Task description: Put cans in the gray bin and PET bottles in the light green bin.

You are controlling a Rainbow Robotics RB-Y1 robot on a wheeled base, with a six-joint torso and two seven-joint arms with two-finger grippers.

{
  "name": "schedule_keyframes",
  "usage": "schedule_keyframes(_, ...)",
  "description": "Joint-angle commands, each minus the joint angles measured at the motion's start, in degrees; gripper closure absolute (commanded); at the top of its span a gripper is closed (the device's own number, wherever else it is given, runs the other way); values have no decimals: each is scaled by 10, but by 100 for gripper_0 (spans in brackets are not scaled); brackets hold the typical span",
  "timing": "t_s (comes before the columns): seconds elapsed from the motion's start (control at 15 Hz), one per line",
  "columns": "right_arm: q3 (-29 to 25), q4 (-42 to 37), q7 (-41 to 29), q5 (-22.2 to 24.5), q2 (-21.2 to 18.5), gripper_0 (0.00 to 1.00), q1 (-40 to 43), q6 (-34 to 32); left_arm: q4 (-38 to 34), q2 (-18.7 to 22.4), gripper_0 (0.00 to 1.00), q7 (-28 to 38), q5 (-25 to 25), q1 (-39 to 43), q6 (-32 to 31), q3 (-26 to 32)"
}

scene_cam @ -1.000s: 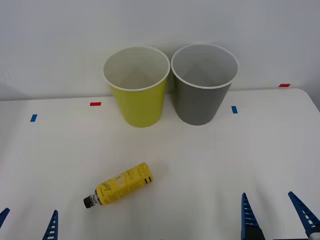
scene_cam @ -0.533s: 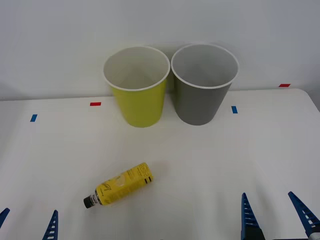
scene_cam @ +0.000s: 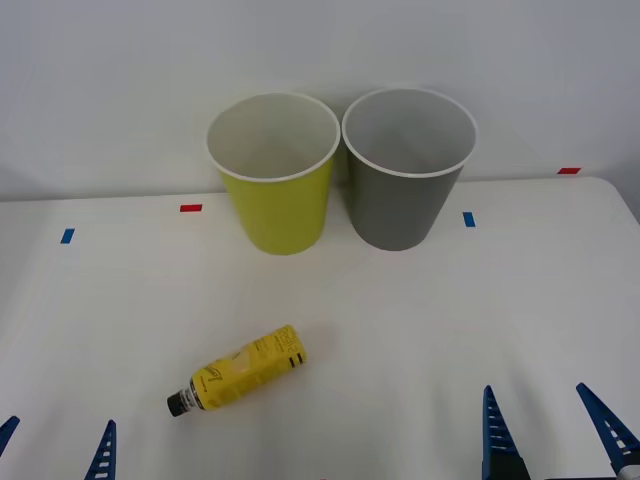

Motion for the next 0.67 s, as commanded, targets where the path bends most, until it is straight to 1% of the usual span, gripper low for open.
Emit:
schedule_keyframes(0.07,0,0,0,0,0,0,0,0,0,0,0,0,0,0,0,0)
schedule_keyframes(0.67,0,0,0,0,0,0,0,0,0,0,0,0,0,0,0,0)
